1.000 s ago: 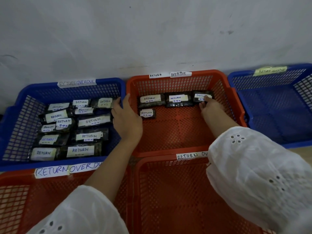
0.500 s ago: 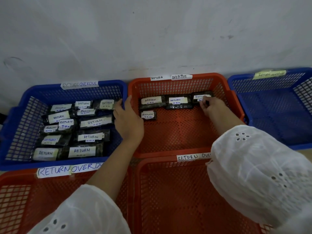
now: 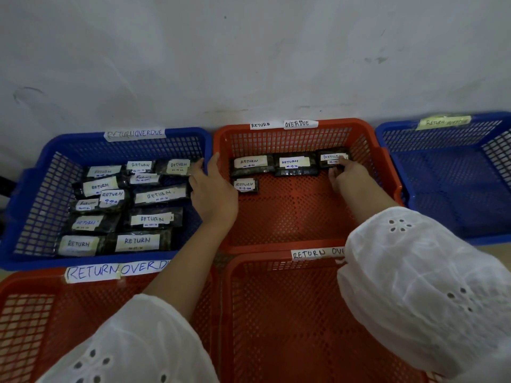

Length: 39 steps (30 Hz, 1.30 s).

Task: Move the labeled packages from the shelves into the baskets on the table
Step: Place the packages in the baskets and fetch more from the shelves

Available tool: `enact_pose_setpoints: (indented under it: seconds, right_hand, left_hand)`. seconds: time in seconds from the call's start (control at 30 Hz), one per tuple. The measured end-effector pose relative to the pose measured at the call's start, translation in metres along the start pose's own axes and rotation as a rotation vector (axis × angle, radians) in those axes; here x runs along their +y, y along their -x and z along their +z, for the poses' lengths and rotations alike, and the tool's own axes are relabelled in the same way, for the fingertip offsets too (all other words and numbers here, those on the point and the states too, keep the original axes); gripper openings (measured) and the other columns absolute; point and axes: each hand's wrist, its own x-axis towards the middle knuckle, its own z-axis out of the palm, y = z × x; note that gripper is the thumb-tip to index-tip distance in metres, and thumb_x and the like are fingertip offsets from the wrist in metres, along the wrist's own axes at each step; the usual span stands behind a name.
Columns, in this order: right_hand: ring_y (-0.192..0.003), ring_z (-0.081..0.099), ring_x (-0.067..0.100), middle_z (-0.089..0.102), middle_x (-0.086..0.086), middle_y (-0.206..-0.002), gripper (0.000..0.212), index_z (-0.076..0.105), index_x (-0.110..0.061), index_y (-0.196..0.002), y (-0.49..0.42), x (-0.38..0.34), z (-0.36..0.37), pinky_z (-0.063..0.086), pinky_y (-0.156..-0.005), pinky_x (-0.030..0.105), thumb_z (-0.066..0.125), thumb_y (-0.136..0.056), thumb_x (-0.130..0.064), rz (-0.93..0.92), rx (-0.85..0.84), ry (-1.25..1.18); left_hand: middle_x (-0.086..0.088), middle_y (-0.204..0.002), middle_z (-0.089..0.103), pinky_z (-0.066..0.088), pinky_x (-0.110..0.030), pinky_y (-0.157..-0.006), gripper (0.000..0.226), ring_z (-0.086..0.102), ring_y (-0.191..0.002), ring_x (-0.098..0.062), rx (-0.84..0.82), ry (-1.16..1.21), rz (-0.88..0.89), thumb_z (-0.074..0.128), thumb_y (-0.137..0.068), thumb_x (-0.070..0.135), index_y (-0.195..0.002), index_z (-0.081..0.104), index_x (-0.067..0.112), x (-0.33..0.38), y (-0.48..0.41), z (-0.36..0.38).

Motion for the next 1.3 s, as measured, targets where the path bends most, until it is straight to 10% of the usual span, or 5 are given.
enact_pose_setpoints:
  seconds: [0.13, 0.33, 0.5, 1.0, 1.3]
  right_hand:
    - [-0.031, 0.052, 0.012, 0.052, 0.003, -0.071, 0.014, 0.053, -0.01, -0.08, 0.044, 0.014, 0.003, 0.03, -0.026, 0.012, 0.055, -0.092, -0.003, -0.024, 0.074, 0.181]
    - [-0.117, 0.049, 0.027, 0.055, 0.01, -0.126, 0.036, 0.059, -0.014, -0.121, 0.121, 0.042, 0.005, 0.042, -0.1, 0.04, 0.065, -0.085, -0.016, -0.292, -0.252, 0.901]
    - [-0.133, 0.026, 0.029, 0.038, 0.005, -0.141, 0.053, 0.049, -0.03, -0.132, 0.181, 0.055, 0.013, 0.023, -0.109, 0.043, 0.067, -0.082, -0.036, -0.75, -0.362, 1.353]
    - [-0.112, 0.047, 0.007, 0.054, -0.002, -0.121, 0.039, 0.057, -0.019, -0.122, 0.37, 0.214, 0.029, 0.038, -0.082, 0.008, 0.068, -0.085, -0.018, -0.913, -0.541, 0.96]
    - [-0.118, 0.046, 0.009, 0.053, -0.002, -0.13, 0.035, 0.055, -0.027, -0.121, 0.472, 0.305, 0.025, 0.036, -0.093, 0.026, 0.066, -0.088, -0.026, -0.868, -0.677, 0.937]
  left_hand:
    - [-0.01, -0.154, 0.016, 0.03, -0.05, -0.109, 0.055, 0.015, -0.141, -0.026, -0.094, 0.041, 0.029, 0.048, -0.094, 0.017, -0.145, 0.029, 0.023, 0.002, 0.004, -0.014]
    - [-0.005, -0.153, 0.026, 0.017, -0.048, -0.115, 0.052, 0.015, -0.144, -0.023, -0.087, 0.048, 0.195, 0.051, -0.094, 0.022, -0.144, 0.036, 0.019, -0.003, 0.025, -0.056]
    - [-0.01, -0.142, 0.041, 0.029, -0.042, -0.108, 0.047, 0.034, -0.133, -0.027, -0.153, 0.103, 0.365, 0.054, -0.094, 0.021, -0.139, 0.042, 0.018, -0.02, 0.033, -0.106]
    - [0.021, -0.112, 0.058, 0.043, -0.009, -0.08, 0.037, 0.05, -0.108, 0.014, -0.402, 0.449, 0.673, 0.057, -0.093, 0.021, -0.123, 0.05, 0.04, -0.167, 0.07, -0.284]
    - [0.015, -0.105, 0.06, 0.039, -0.001, -0.081, 0.038, 0.053, -0.1, 0.009, -0.317, 0.512, 0.722, 0.059, -0.091, 0.012, -0.124, 0.051, 0.028, -0.245, 0.122, -0.372]
